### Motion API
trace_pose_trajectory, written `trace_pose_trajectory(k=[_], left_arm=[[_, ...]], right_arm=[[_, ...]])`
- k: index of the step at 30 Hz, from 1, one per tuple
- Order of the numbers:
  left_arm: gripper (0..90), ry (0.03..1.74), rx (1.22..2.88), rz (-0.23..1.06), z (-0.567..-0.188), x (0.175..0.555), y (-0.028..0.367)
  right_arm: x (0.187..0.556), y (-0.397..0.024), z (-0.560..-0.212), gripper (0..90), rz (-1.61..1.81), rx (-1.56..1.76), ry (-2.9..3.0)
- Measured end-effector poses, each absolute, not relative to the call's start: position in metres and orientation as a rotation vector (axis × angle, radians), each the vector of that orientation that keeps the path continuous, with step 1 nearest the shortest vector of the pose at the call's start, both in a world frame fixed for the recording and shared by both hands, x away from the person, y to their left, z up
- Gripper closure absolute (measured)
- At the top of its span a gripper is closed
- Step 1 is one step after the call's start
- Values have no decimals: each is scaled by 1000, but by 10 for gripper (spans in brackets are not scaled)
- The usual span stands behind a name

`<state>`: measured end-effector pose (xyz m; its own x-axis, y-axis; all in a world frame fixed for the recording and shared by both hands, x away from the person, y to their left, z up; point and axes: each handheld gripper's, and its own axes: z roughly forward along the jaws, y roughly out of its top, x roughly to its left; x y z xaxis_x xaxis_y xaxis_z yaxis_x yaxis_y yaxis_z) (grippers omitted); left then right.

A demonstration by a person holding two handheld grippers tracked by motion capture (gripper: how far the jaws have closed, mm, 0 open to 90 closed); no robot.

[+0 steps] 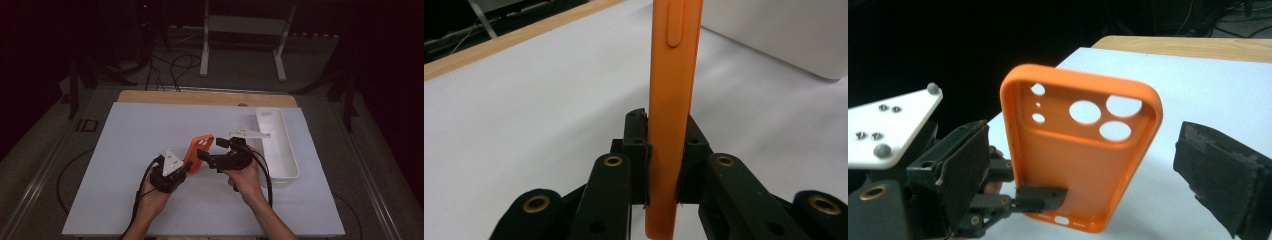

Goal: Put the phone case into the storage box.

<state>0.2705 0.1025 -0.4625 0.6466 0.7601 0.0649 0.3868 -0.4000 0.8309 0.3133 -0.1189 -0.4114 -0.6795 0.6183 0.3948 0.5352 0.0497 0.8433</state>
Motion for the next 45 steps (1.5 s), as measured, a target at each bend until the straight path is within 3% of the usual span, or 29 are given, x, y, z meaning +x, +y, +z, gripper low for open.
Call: trace_pose_trajectory(k=[8, 13, 37, 41, 45], left_arm=[[803, 879, 2050, 593, -466, 267, 92], [802, 874, 2075, 620, -469, 264, 86], [781, 857, 2080, 540, -470, 263, 79], [718, 870, 2074, 501, -470, 265, 80], [489, 885, 2050, 468, -468, 267, 83]], right_arm=[[315, -112, -413, 84, 1713, 1252, 2216], [315, -108, -414, 138, 1667, 1290, 2185], [315, -111, -417, 169, 1651, 1299, 2177], [314, -111, -415, 170, 1645, 1287, 2169], [315, -113, -413, 169, 1643, 1289, 2160]])
